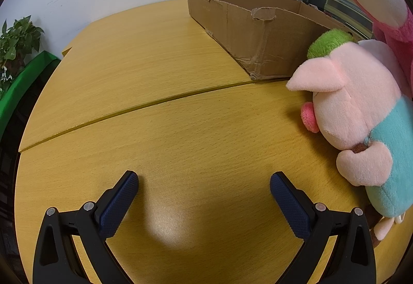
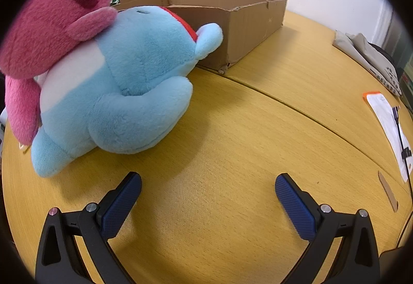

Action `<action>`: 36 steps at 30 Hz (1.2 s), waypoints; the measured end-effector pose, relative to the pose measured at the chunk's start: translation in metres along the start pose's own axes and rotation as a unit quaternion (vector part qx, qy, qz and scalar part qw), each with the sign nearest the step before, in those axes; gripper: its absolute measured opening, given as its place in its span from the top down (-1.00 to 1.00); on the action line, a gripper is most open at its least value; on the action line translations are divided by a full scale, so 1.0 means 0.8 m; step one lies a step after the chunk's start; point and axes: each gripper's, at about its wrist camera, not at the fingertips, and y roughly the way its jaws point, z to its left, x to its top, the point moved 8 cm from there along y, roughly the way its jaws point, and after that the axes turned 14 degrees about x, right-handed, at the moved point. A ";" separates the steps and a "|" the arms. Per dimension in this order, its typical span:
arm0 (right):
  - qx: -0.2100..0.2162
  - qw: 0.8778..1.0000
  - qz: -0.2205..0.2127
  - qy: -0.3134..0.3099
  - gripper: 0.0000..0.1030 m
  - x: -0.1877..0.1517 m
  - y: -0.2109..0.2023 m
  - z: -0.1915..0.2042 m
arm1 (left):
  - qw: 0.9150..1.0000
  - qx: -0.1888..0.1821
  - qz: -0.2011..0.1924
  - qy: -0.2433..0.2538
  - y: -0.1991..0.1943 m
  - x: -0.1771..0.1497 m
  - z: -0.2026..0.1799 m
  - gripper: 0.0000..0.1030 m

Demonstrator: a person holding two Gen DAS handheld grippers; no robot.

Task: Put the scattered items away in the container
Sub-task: 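Lower both grippers onto the pink bear plush and close on its back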

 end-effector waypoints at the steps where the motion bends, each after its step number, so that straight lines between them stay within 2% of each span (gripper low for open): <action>1: -0.012 1.000 -0.003 0.014 -1.00 0.002 0.002 0.000 | 1.000 0.004 0.006 -0.005 -0.001 -0.002 0.000 -1.00; 4: -0.038 0.998 -0.011 0.045 -1.00 0.004 0.005 0.003 | 0.998 0.037 -0.007 -0.045 -0.015 -0.002 0.010 -0.98; 6: -0.032 0.999 0.000 0.036 -0.99 0.001 0.004 0.010 | 0.992 0.069 -0.039 -0.098 -0.052 0.000 0.024 -0.98; 7: -0.039 0.999 0.001 0.031 -0.99 -0.003 -0.002 0.014 | 0.986 0.083 -0.063 -0.128 -0.082 0.003 0.031 -0.98; 8: -0.066 0.997 -0.016 0.031 -0.99 -0.007 -0.017 0.019 | 0.982 0.094 -0.080 -0.145 -0.105 0.004 0.034 -0.99; 11: -0.084 0.992 -0.081 0.048 -0.99 -0.007 -0.068 0.045 | 0.962 0.132 -0.145 -0.192 -0.202 0.012 0.033 -0.99; 13: -0.089 0.987 -0.118 0.057 -0.99 -0.003 -0.096 0.066 | 0.956 0.128 -0.171 -0.203 -0.252 0.022 0.014 -0.99; 14: -0.089 0.983 -0.147 0.062 -0.99 0.004 -0.114 0.084 | 0.955 0.114 -0.187 -0.201 -0.274 0.030 0.001 -0.99; 16: -0.076 0.978 -0.183 0.064 -0.99 0.018 -0.132 0.110 | 0.957 0.080 -0.210 -0.185 -0.304 0.045 -0.032 -0.99; 18: -0.058 0.971 -0.225 0.057 -0.99 0.033 -0.152 0.141 | 0.961 0.066 -0.222 -0.151 -0.326 0.062 -0.076 -1.00; 20: -0.045 0.961 -0.268 0.047 -0.99 0.049 -0.166 0.177 | 0.965 0.053 -0.227 -0.124 -0.337 0.072 -0.112 -1.00; 22: -0.040 0.956 -0.286 0.048 -0.99 0.061 -0.169 0.199 | 0.970 0.018 -0.225 -0.093 -0.343 0.080 -0.156 -1.00; 26: -0.052 0.954 -0.292 0.044 -0.99 0.081 -0.165 0.232 | 0.973 -0.009 -0.222 -0.068 -0.339 0.091 -0.201 -1.00; 30: -0.052 0.954 -0.293 0.049 -0.99 0.087 -0.164 0.248 | 0.975 -0.038 -0.206 -0.076 -0.332 0.089 -0.222 -1.00; 36: -0.040 0.956 -0.276 0.085 -0.99 0.090 -0.147 0.248 | 0.979 -0.045 -0.178 -0.091 -0.303 0.093 -0.234 -0.99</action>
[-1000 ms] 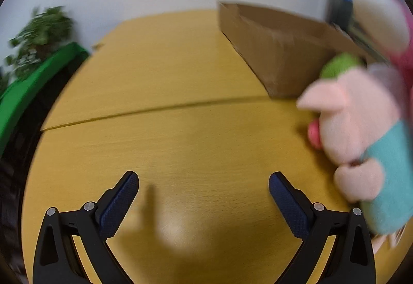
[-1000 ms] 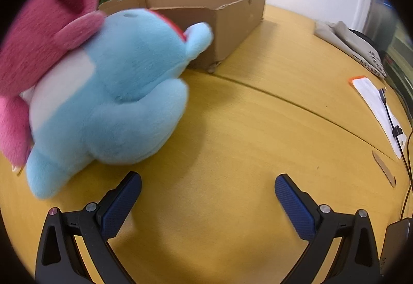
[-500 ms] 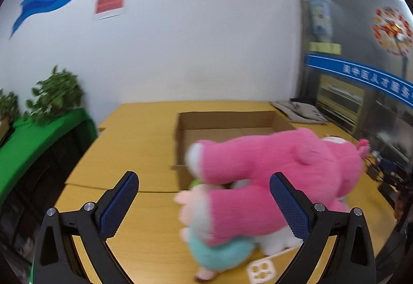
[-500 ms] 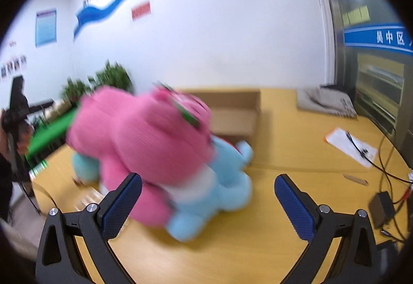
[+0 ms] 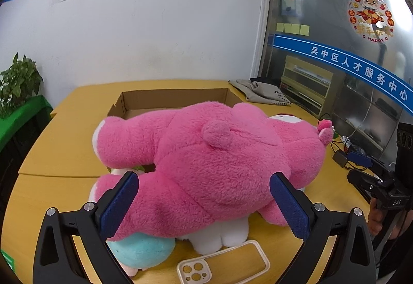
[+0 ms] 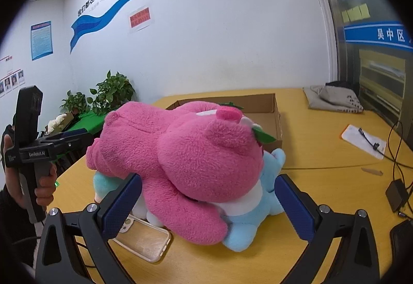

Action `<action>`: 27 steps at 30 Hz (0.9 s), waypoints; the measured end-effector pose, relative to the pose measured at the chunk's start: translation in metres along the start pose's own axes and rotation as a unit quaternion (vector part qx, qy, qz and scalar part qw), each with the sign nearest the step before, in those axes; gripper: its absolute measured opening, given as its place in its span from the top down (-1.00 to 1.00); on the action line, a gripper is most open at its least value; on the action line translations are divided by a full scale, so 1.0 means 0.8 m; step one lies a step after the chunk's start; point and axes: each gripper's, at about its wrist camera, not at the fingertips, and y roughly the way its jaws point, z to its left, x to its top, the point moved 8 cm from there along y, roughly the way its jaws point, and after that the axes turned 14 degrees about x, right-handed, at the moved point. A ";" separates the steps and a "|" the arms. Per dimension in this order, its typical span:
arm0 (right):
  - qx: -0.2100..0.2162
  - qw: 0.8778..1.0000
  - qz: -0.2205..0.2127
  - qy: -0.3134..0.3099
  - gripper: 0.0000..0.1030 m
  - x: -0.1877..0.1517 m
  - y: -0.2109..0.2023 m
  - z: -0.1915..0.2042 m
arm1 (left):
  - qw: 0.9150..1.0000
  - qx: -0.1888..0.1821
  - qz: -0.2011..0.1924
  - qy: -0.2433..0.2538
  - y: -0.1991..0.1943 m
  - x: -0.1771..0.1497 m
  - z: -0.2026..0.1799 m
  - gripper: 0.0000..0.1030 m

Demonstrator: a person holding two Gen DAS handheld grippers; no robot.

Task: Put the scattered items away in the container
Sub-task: 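Lower both grippers onto the pink bear plush and close on its back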

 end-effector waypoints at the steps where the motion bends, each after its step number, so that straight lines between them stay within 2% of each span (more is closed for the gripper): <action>1: -0.003 1.000 0.004 0.008 -0.99 0.000 0.005 -0.003 | 1.000 -0.001 0.003 -0.004 0.003 0.000 0.000 -0.99; 9: -0.009 0.999 0.021 0.042 -0.99 0.004 0.025 -0.016 | 1.000 -0.010 0.013 -0.009 0.022 0.003 -0.001 -1.00; 14: -0.005 0.998 0.019 0.052 -0.99 0.010 0.032 -0.022 | 0.999 -0.032 0.028 -0.014 0.043 0.002 -0.003 -0.99; 18: -0.008 0.998 0.023 0.061 -0.99 0.020 0.045 -0.034 | 0.997 -0.066 0.041 -0.025 0.063 0.009 -0.004 -1.00; 24: 0.018 0.996 0.034 0.083 -0.99 0.029 0.075 -0.047 | 0.993 -0.099 0.067 -0.021 0.076 0.006 -0.014 -1.00; 27: 0.033 0.993 0.043 0.101 -0.99 0.026 0.099 -0.058 | 0.993 -0.096 0.068 -0.015 0.075 0.005 -0.016 -0.83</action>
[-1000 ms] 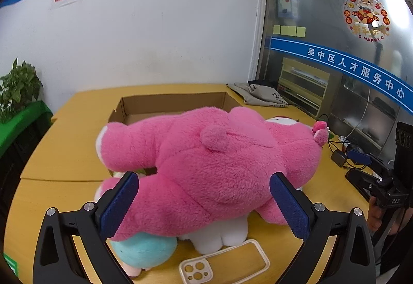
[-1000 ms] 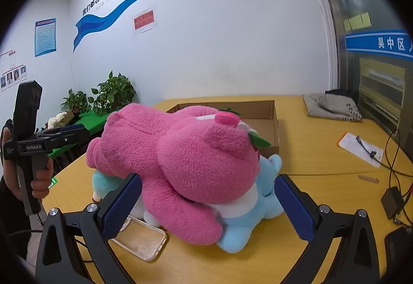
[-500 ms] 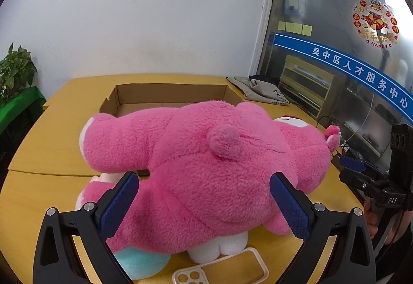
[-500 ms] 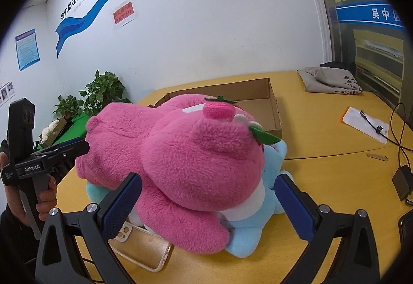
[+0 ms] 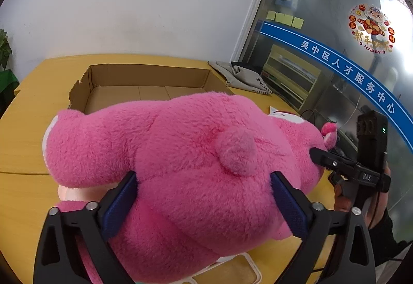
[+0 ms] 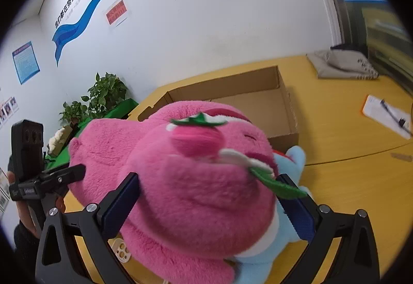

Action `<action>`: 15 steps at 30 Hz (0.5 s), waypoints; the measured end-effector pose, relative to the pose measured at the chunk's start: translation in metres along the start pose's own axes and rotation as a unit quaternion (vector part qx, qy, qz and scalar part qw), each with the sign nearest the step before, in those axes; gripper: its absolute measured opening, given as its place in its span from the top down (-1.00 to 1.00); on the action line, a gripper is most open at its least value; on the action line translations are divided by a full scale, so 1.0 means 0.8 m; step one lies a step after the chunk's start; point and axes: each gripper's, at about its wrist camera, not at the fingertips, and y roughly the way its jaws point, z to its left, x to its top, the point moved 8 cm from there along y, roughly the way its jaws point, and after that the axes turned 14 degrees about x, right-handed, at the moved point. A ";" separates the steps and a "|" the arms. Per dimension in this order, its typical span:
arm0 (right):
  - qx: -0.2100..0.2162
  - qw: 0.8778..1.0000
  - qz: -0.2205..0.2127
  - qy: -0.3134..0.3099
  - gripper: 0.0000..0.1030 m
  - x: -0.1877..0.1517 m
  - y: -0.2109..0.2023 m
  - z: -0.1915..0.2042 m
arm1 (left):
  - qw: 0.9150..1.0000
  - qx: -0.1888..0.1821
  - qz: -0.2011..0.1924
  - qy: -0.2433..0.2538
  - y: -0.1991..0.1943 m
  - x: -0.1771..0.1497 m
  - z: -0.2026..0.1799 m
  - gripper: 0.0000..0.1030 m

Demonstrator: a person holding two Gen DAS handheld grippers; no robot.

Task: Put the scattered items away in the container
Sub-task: 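Lower both grippers onto the pink bear plush and close on its back, then lift the pink bear with both grippers, lay it in the box, open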

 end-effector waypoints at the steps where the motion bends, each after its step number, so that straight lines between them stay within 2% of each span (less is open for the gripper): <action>1: 0.009 1.000 -0.001 0.008 -1.00 -0.001 0.005 -0.003 | 1.000 0.001 -0.002 0.001 -0.002 0.000 0.000 -0.73; 3: 0.013 1.000 -0.003 0.014 -0.98 -0.003 0.011 -0.006 | 1.000 -0.002 -0.001 -0.003 -0.005 -0.001 0.000 -0.60; 8: 0.005 1.000 -0.007 -0.006 -0.52 -0.006 0.011 0.006 | 1.000 -0.009 -0.008 -0.012 -0.014 0.004 0.001 -0.33; 10: 0.004 1.000 -0.009 -0.009 -0.41 -0.005 0.008 0.010 | 1.000 -0.012 -0.016 -0.015 -0.021 0.006 -0.003 -0.19; 15: -0.001 1.000 -0.023 -0.017 -0.26 0.000 -0.006 0.022 | 0.999 -0.014 -0.032 -0.007 -0.046 0.015 -0.012 -0.03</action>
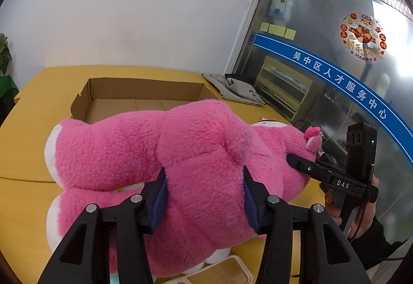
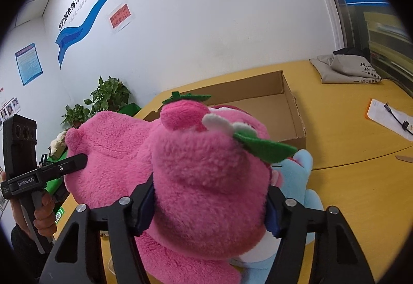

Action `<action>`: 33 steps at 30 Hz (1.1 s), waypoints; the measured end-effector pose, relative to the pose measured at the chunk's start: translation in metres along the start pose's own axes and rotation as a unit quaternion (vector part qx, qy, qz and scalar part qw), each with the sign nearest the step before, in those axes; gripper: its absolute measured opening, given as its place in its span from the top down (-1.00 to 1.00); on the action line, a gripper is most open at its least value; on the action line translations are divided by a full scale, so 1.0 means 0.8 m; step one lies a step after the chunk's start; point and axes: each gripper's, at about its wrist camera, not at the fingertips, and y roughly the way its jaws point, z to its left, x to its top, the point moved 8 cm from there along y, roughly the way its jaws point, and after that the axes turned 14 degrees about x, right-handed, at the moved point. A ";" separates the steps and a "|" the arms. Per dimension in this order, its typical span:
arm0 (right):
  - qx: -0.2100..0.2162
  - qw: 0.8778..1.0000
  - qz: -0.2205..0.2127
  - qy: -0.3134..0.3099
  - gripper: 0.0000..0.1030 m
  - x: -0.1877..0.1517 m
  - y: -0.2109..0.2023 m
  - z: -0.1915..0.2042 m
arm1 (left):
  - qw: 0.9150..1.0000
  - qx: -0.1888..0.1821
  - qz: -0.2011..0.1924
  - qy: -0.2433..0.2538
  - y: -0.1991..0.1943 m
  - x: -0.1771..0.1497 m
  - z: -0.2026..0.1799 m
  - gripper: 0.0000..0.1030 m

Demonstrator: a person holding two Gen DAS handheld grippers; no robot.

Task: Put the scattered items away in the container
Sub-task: 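Lift the pink bear with both grippers, lay it in the box, open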

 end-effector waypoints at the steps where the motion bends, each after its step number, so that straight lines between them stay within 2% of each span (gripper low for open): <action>1: 0.001 1.000 -0.006 -0.001 -0.24 0.005 -0.005 0.005 | 1.000 0.001 -0.003 0.003 -0.006 0.003 -0.001 -0.02; 4: 0.004 1.000 -0.025 -0.013 -0.24 0.025 -0.016 0.021 | 1.000 -0.003 -0.017 -0.002 -0.024 0.020 0.001 -0.01; 8: 0.010 0.998 -0.049 -0.040 -0.24 0.066 -0.021 0.046 | 0.999 -0.001 -0.050 0.002 -0.041 0.067 0.007 -0.01; 13: 0.009 0.997 -0.053 -0.060 -0.24 0.139 0.008 0.041 | 0.999 0.009 -0.049 0.010 -0.002 0.145 0.020 -0.01; 18: -0.009 0.997 -0.048 -0.067 -0.24 0.212 0.065 -0.007 | 1.000 0.002 -0.012 -0.010 0.099 0.220 0.042 -0.01; 23: -0.021 0.999 -0.020 -0.039 -0.24 0.267 0.152 -0.102 | 0.999 0.004 0.036 -0.030 0.230 0.264 0.060 -0.01; 28: -0.045 0.999 0.008 -0.020 -0.24 0.272 0.234 -0.193 | 0.993 0.010 0.101 -0.058 0.367 0.256 0.083 -0.01; 30: -0.055 0.998 0.024 -0.009 -0.24 0.258 0.261 -0.222 | 0.990 0.020 0.129 -0.061 0.415 0.242 0.091 -0.01; 32: -0.063 0.996 0.065 0.027 -0.27 0.230 0.294 -0.264 | 0.983 0.041 0.167 -0.064 0.457 0.214 0.103 0.01; 33: -0.064 0.993 0.086 0.041 -0.29 0.216 0.307 -0.274 | 0.980 0.043 0.180 -0.067 0.471 0.203 0.106 0.08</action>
